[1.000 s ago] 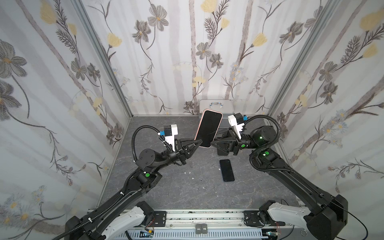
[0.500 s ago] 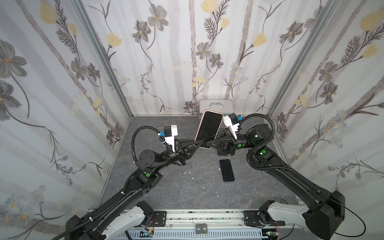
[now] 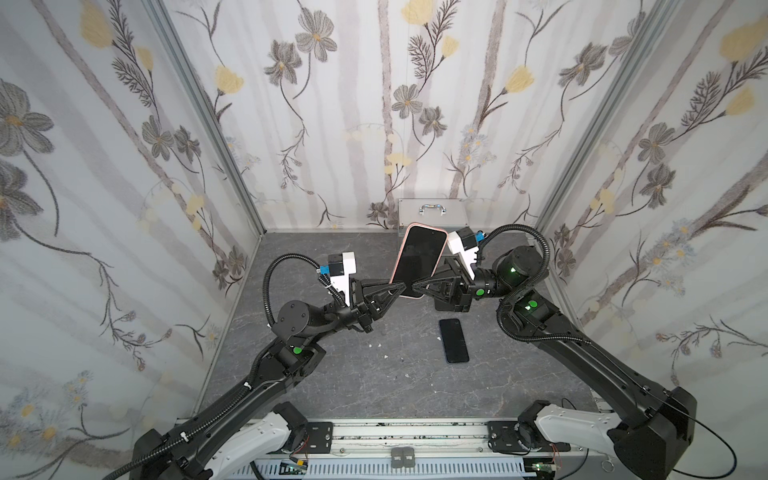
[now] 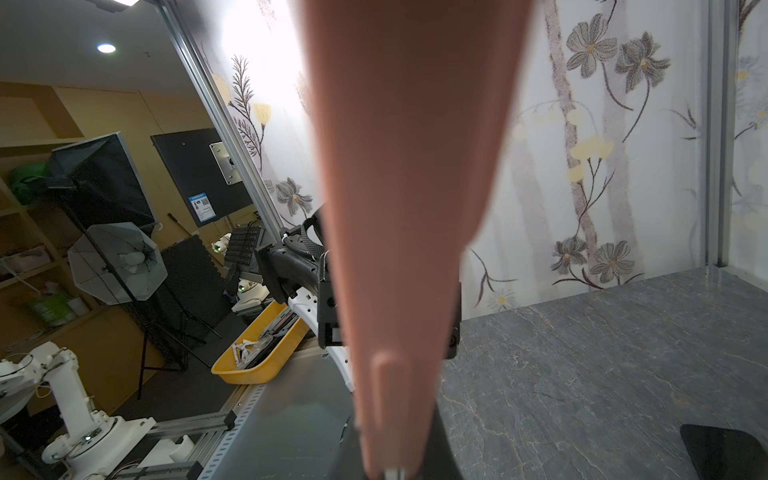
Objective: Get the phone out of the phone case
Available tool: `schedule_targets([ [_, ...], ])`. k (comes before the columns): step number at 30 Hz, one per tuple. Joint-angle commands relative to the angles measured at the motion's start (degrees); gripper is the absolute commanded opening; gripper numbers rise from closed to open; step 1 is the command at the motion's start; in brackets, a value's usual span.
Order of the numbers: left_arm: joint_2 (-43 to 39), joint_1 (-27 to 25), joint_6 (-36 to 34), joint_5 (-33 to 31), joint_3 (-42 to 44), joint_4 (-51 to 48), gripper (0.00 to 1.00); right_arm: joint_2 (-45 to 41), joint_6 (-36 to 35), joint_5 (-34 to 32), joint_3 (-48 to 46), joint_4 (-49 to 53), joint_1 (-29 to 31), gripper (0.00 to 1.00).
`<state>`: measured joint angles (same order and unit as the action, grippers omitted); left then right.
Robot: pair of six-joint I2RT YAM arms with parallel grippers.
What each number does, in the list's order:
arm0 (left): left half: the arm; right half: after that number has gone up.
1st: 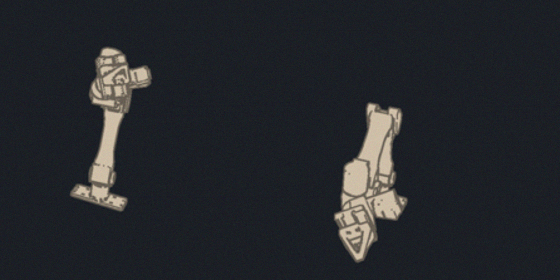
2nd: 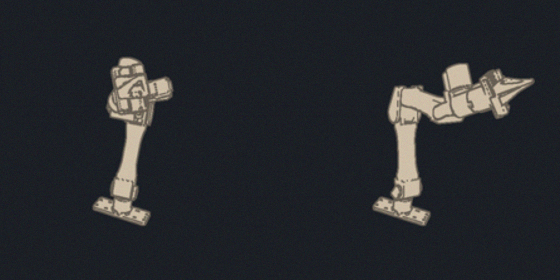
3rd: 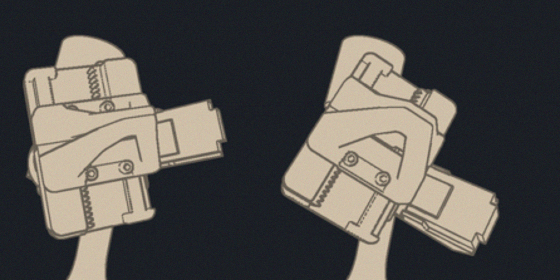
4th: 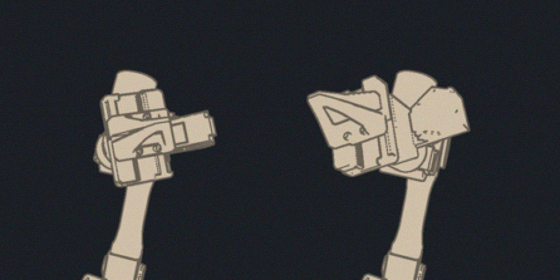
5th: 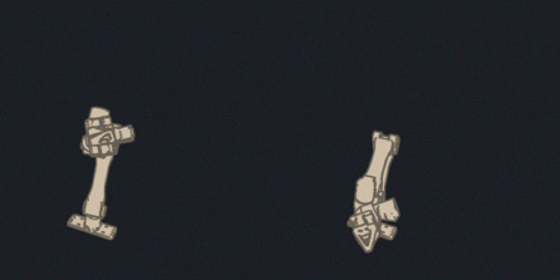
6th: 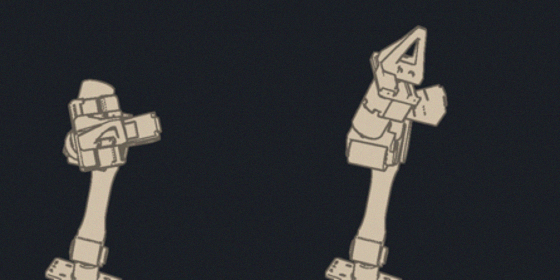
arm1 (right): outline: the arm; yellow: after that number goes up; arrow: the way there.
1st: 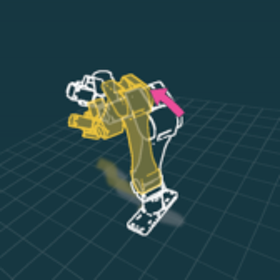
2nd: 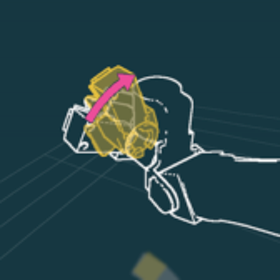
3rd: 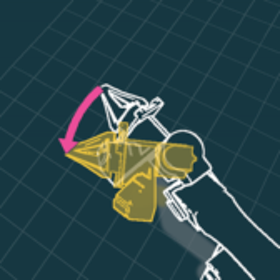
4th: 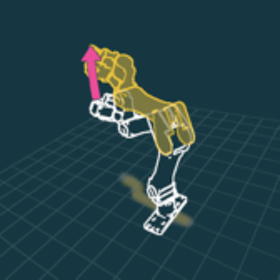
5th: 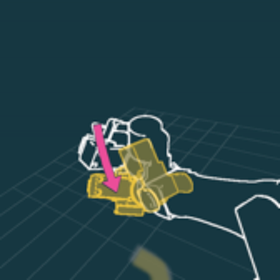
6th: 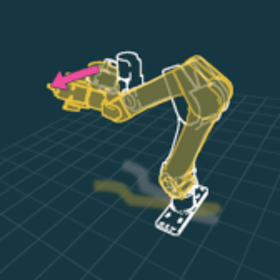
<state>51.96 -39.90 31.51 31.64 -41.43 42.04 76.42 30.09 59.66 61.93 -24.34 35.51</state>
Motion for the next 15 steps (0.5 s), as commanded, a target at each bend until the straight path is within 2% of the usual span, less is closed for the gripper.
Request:
schedule_targets([
  [1,-1.2,0.7,-3.7,-3.7,-0.3,-0.7,0.23,-2.2,-7.1,-5.5,0.2,3.4,-0.8,0.00],
  [3,-1.9,0.7,-6.2,-5.7,-0.6,-2.5,0.44,-3.4,-8.1,-6.8,-0.3,4.3,-1.7,0.00],
  [4,-2.3,0.7,-7.8,-6.7,-1.1,-4.2,0.49,-4.1,-8.5,-7.3,-0.8,4.4,-2.3,0.00],
  [8,-2.4,0.6,-15.6,-10.2,-6.2,-14.6,0.52,-6.0,-12.3,-9.7,-1.4,8.5,-4.8,0.00],
  [13,-0.9,-1.6,-26.5,-15.2,-13.9,-24.8,0.52,-5.6,-29.7,-18.3,3.7,30.1,-4.2,0.00],
  [15,-0.4,-3.4,-31.3,-18.3,-16.2,-27.3,0.52,-5.2,-33.9,-23.0,5.4,35.9,-3.2,0.00],
])
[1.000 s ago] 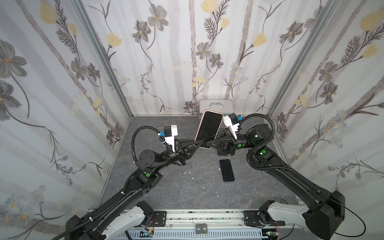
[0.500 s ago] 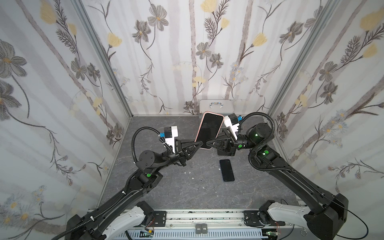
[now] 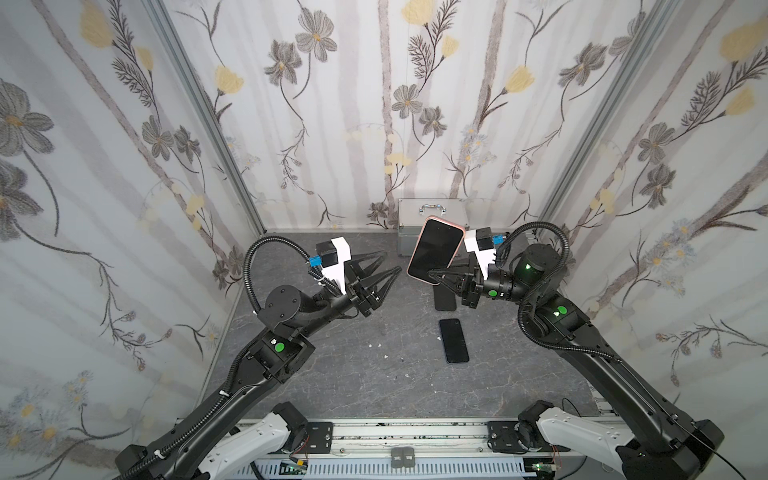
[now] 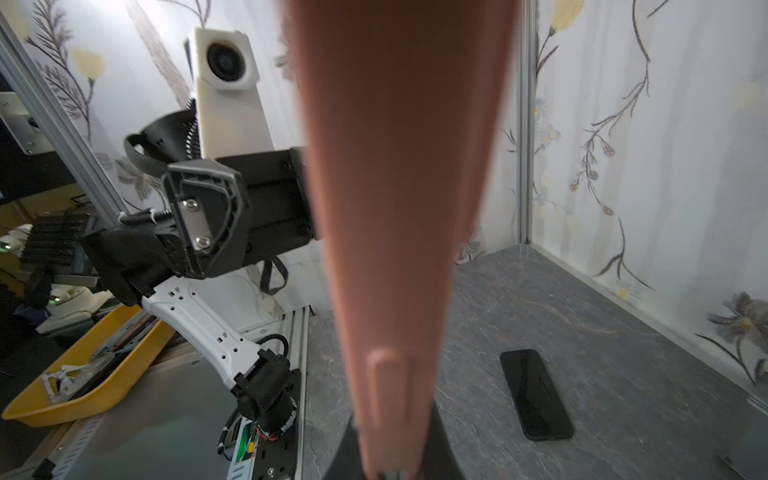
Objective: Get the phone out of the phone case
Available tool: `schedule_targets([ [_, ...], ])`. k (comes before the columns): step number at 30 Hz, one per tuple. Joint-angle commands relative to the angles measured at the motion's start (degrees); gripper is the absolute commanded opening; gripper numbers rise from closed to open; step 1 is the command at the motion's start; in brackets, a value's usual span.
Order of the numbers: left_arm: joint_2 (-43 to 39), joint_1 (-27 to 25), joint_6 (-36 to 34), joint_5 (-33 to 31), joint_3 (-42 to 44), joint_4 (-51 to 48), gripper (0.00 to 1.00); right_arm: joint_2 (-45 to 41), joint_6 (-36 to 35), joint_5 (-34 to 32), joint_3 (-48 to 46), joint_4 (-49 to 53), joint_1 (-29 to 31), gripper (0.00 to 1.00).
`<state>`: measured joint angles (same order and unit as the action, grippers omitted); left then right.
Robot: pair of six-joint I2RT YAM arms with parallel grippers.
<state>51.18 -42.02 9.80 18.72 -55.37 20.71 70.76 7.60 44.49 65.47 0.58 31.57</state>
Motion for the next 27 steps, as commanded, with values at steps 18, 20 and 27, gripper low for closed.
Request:
schedule_targets([
  [18,7.0,-5.4,-24.9,-7.7,-9.2,-8.1,0.49,-3.5,-16.5,-17.7,-0.9,10.7,4.0,0.00],
  [20,7.4,-5.5,-24.7,-7.1,-9.4,-8.1,0.46,-3.6,-16.5,-18.0,-0.7,10.8,4.3,0.00],
  [27,7.8,-5.6,-24.5,-5.9,-9.4,-8.0,0.39,-2.5,-17.1,-17.7,0.3,12.0,5.6,0.00],
])
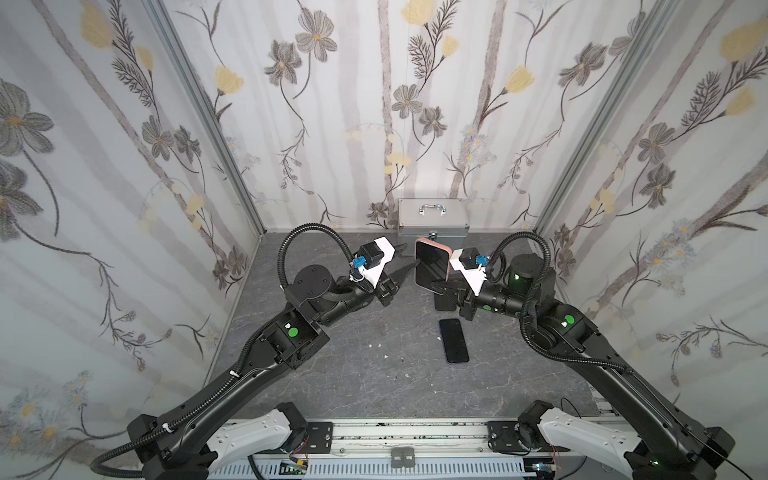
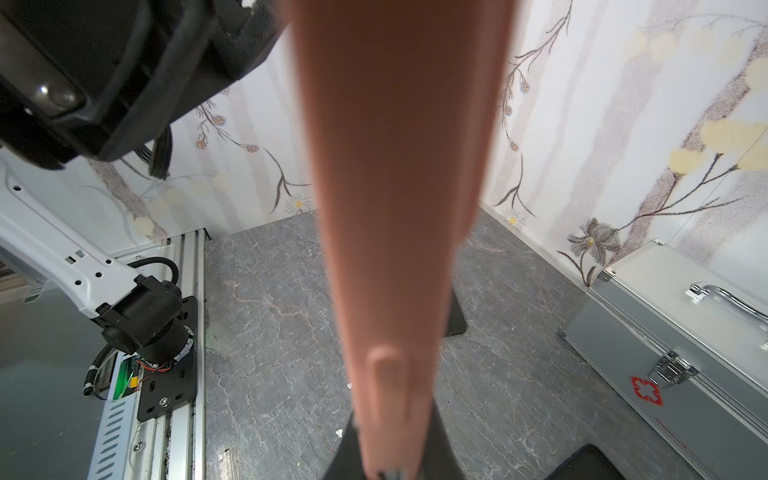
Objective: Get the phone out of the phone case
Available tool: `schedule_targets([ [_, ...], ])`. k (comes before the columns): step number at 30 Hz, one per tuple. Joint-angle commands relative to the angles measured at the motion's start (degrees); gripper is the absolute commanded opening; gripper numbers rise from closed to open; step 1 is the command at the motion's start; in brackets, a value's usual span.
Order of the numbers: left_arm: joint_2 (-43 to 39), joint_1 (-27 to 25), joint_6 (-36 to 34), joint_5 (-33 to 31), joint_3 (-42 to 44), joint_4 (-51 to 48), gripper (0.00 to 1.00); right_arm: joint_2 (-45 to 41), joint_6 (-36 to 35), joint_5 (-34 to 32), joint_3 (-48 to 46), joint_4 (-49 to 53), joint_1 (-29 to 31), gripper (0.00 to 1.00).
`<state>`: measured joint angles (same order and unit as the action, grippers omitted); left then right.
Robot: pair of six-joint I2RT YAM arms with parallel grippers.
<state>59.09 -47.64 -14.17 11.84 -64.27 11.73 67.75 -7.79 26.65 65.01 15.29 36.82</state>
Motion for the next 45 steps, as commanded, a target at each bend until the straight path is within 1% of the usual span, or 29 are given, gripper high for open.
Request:
schedule_targets([
  [1,-0.1,-0.1,-0.5,0.9,-0.4,1.0,0.39,0.7,-1.9,0.0,0.9,-2.5,0.5,0.00],
  [19,0.8,-0.2,-1.0,-1.5,0.0,1.1,0.39,1.1,-2.6,0.0,0.9,-2.9,2.6,0.00],
  [27,1.0,-0.2,-1.3,-3.5,0.1,1.2,0.43,0.5,-3.4,-0.4,0.6,-2.8,2.8,0.00],
  [35,1.3,-0.2,-1.4,-3.4,-0.2,1.2,0.43,1.9,-4.0,0.0,1.6,-1.5,3.2,0.00],
  [37,1.2,-0.2,-1.4,-3.8,-0.3,1.2,0.43,2.1,-3.3,-1.2,1.5,-2.2,3.3,0.00],
  [43,0.5,-0.2,-1.6,-5.6,0.1,1.4,0.46,1.3,-0.1,-7.9,0.2,-5.2,3.3,0.00],
  [45,0.5,-0.2,-1.5,-5.6,0.2,1.4,0.46,1.3,0.1,-8.4,0.2,-5.4,3.3,0.00],
])
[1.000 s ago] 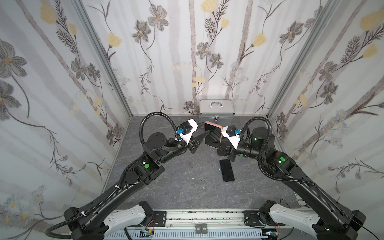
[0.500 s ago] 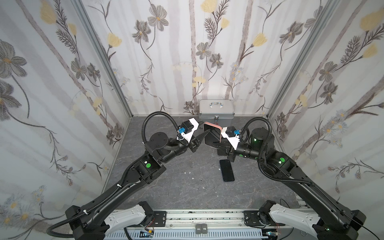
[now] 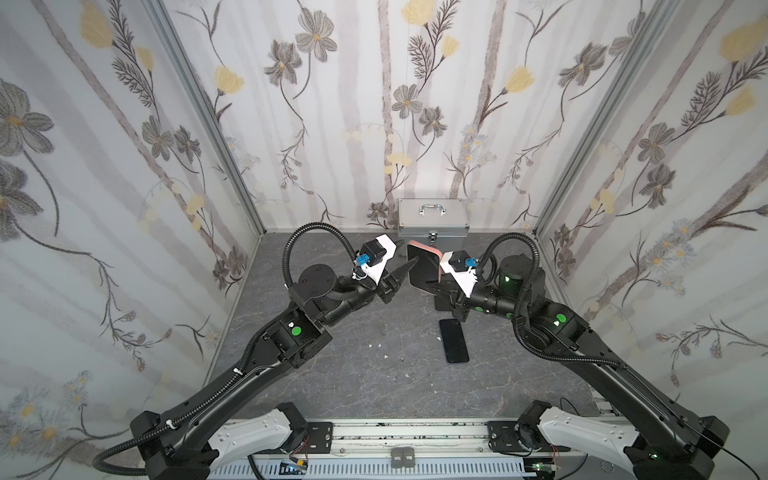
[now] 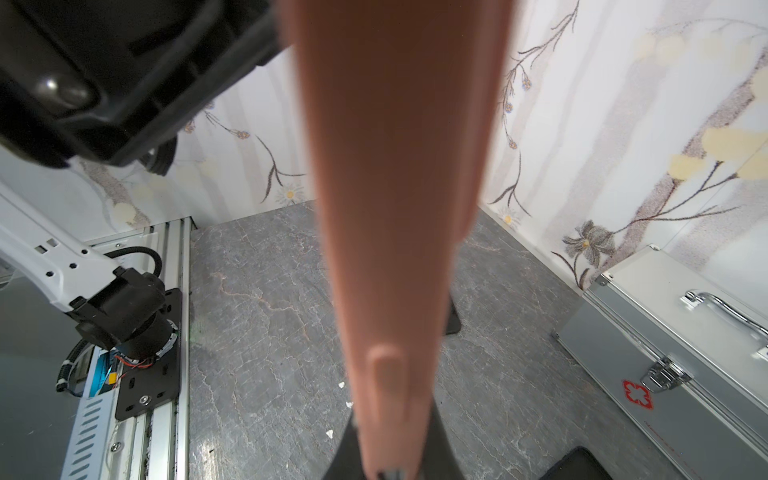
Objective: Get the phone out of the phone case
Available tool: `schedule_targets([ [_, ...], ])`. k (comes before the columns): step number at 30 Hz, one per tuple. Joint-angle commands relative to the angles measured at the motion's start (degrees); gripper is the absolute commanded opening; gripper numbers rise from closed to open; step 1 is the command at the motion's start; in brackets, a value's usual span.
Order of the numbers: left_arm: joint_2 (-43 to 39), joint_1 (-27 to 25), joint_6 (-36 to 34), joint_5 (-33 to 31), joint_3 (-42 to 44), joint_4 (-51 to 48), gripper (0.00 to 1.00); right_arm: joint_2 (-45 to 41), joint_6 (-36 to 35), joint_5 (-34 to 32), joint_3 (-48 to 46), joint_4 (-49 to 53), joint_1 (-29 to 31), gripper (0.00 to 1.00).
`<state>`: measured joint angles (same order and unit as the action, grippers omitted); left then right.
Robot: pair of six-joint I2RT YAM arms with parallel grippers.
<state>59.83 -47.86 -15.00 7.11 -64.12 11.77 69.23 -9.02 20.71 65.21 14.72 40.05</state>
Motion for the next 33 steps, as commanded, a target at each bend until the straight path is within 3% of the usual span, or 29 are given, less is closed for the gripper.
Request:
schedule_targets([
  [1,-0.2,0.0,-0.6,-0.9,0.0,1.4,0.46,0.1,1.4,-2.4,0.2,-4.8,0.0,0.00],
  [15,1.3,0.0,-0.8,0.6,0.1,1.4,0.42,0.3,0.7,1.5,0.4,-3.8,0.2,0.00],
  [33,0.8,0.0,-1.0,-0.2,0.4,1.4,0.46,2.0,-1.7,4.0,1.9,-1.0,1.6,0.00],
])
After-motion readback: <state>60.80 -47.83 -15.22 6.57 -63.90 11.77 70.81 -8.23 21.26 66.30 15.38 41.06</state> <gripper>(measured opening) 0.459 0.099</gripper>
